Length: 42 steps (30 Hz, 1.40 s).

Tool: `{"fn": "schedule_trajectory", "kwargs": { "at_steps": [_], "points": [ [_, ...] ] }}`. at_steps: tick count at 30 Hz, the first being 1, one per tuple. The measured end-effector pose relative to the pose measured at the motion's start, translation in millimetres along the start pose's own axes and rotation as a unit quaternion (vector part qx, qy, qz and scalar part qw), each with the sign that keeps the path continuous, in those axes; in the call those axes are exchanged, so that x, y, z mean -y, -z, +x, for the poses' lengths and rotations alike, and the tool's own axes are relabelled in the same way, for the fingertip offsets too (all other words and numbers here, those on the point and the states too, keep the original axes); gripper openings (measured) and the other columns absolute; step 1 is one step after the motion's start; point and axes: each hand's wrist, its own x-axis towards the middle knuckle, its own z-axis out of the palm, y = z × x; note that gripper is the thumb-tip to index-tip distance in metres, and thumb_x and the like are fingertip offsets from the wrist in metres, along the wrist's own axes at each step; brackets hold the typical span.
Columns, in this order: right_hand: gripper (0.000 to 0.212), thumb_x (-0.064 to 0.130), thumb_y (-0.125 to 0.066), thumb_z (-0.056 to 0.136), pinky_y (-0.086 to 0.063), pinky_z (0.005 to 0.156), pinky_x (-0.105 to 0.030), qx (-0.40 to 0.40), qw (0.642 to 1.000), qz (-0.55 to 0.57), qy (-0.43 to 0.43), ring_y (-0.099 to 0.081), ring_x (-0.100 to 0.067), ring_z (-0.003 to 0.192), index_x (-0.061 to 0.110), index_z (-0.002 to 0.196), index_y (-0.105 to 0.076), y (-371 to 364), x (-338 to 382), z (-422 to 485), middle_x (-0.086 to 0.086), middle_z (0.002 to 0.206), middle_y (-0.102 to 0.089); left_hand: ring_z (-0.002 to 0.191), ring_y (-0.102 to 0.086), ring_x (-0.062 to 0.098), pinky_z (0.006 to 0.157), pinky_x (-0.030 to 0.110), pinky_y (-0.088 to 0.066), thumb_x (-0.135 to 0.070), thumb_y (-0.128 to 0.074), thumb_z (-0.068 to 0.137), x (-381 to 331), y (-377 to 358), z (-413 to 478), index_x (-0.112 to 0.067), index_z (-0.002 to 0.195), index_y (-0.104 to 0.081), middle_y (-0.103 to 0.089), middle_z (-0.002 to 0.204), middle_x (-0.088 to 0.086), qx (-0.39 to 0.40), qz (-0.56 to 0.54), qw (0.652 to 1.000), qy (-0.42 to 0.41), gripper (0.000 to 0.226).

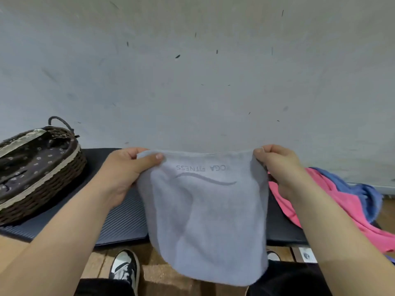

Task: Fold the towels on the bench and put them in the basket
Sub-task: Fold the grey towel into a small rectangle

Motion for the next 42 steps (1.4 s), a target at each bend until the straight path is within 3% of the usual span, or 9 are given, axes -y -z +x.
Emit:
{"fn": "schedule_trajectory", "kwargs": {
  "at_steps": [7,13,19,22,24,26,30,39,42],
  "points": [
    [0.015,0.015,-0.068,0.097,-0.031,0.037,-0.02,0.01,0.997,-0.063,-0.034,-0.042,-0.016,0.041,0.005,0.085,-0.067,-19,-54,54,-0.009,0.058,-0.051,0.082,-0.068,0.004,0.07,0.021,-0.051,-0.022,-0.073,0.092,41,-5,61,-0.024,0.091,-0.08,-0.075,0.083,-0.01,-0.1,0.364,0.922,-0.084,0.007],
    [0.014,0.019,-0.062,0.101,-0.058,0.061,-0.036,0.008,0.996,0.002,-0.09,-0.069,-0.023,0.057,0.009,0.092,-0.061,-38,-82,82,-0.014,0.071,-0.07,0.056,-0.068,0.007,0.069,0.028,-0.059,-0.014,-0.062,0.096,65,-38,102,-0.021,0.088,-0.075,-0.072,0.057,-0.002,-0.102,0.383,0.913,-0.102,0.017],
    [0.016,0.016,-0.062,0.1,-0.06,0.078,-0.034,-0.004,0.999,-0.001,-0.039,-0.07,-0.021,0.084,0.01,0.113,-0.069,-45,-102,100,-0.01,0.093,-0.073,0.082,-0.065,0.013,0.065,0.017,-0.043,-0.015,-0.06,0.099,73,-63,123,-0.015,0.102,-0.076,-0.072,0.089,-0.005,-0.111,0.385,0.908,-0.123,0.017],
    [0.043,0.015,-0.062,0.099,-0.059,0.095,-0.039,0.041,0.998,-0.053,-0.016,-0.07,-0.018,0.092,0.02,0.141,-0.056,-41,-108,99,-0.005,0.098,-0.073,0.116,-0.063,0.021,0.093,0.025,-0.048,-0.019,-0.062,0.098,78,-67,120,-0.015,0.134,-0.065,-0.066,0.131,0.001,-0.033,0.414,0.907,-0.075,0.036],
    [0.05,0.013,-0.059,0.098,-0.058,0.083,-0.033,0.054,0.993,-0.101,0.019,-0.065,-0.014,0.081,0.021,0.147,-0.051,-37,-108,92,-0.003,0.09,-0.07,0.133,-0.055,0.023,0.11,0.035,-0.045,-0.021,-0.066,0.097,83,-65,112,-0.016,0.149,-0.051,-0.051,0.151,0.002,0.022,0.436,0.898,-0.064,0.055],
    [0.045,0.015,-0.06,0.099,-0.053,0.076,-0.028,0.064,0.984,-0.159,0.054,-0.064,-0.012,0.078,0.019,0.143,-0.055,-33,-103,80,-0.001,0.095,-0.071,0.14,-0.049,0.023,0.115,0.038,-0.041,-0.02,-0.068,0.096,84,-62,99,-0.016,0.153,-0.045,-0.042,0.159,0.001,0.05,0.451,0.887,-0.085,0.062],
    [0.042,0.031,-0.068,0.096,-0.047,0.102,-0.028,0.175,0.927,-0.315,0.103,-0.061,-0.008,0.117,0.02,0.136,-0.062,-21,-100,40,0.003,0.128,-0.064,0.14,-0.046,0.019,0.11,0.029,-0.038,-0.024,-0.067,0.096,87,-53,55,-0.019,0.152,-0.047,-0.042,0.158,-0.004,0.106,0.51,0.849,-0.089,0.059],
    [0.038,0.061,-0.073,0.081,-0.049,0.065,-0.034,0.214,0.851,-0.462,0.131,-0.058,-0.009,0.074,0.028,0.078,-0.056,11,-120,-44,0.007,0.081,-0.06,0.102,-0.06,0.022,0.088,0.04,-0.055,-0.043,-0.063,0.093,106,-24,-25,-0.025,0.135,-0.052,-0.049,0.123,-0.003,0.095,0.636,0.766,-0.03,0.047],
    [0.045,0.066,-0.071,0.08,-0.051,0.066,-0.037,0.184,0.823,-0.528,0.099,-0.059,-0.015,0.076,0.025,0.083,-0.051,22,-129,-47,0.007,0.083,-0.06,0.098,-0.059,0.021,0.081,0.037,-0.052,-0.048,-0.067,0.091,119,-15,-38,-0.022,0.135,-0.048,-0.051,0.121,0.001,0.048,0.597,0.8,0.021,0.055]
  ]
}}
